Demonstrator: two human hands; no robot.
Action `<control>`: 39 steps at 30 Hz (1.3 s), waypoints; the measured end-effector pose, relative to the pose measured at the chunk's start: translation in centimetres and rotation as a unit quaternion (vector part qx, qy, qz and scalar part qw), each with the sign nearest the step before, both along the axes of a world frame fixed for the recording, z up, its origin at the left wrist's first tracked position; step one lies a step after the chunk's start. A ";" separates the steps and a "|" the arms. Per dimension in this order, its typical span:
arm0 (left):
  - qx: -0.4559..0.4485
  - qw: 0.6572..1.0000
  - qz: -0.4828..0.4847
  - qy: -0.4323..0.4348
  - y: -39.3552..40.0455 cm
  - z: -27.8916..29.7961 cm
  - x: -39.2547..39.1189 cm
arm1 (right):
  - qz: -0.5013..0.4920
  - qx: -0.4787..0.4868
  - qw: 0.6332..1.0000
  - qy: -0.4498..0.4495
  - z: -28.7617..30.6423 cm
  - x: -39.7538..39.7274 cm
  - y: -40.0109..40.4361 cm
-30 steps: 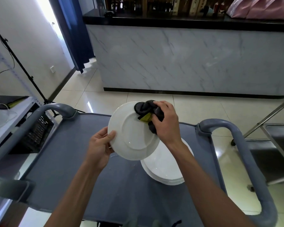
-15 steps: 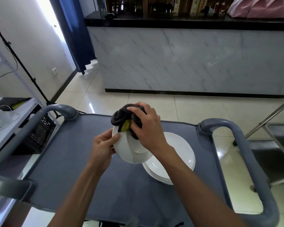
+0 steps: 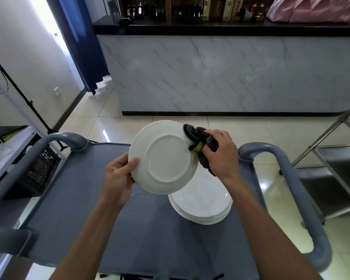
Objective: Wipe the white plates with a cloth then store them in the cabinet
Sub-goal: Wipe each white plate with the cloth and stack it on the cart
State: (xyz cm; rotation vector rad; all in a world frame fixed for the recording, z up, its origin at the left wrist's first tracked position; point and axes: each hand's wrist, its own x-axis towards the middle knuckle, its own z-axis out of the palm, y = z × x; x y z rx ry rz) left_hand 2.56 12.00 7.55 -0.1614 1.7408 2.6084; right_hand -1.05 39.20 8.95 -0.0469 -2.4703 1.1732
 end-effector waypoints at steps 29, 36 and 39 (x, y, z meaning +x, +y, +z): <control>-0.588 0.643 -0.076 0.485 11.8 -4.1 -1.0 | -0.143 0.019 0.989 0.016 -1.0 9.3 8.5; -0.623 0.570 -0.150 0.514 11.4 -6.0 0.2 | -0.150 0.015 0.989 -0.002 -2.1 9.6 8.2; -0.629 0.553 -0.188 0.513 11.1 -6.6 0.8 | -0.144 0.010 0.989 -0.014 -2.6 9.6 7.6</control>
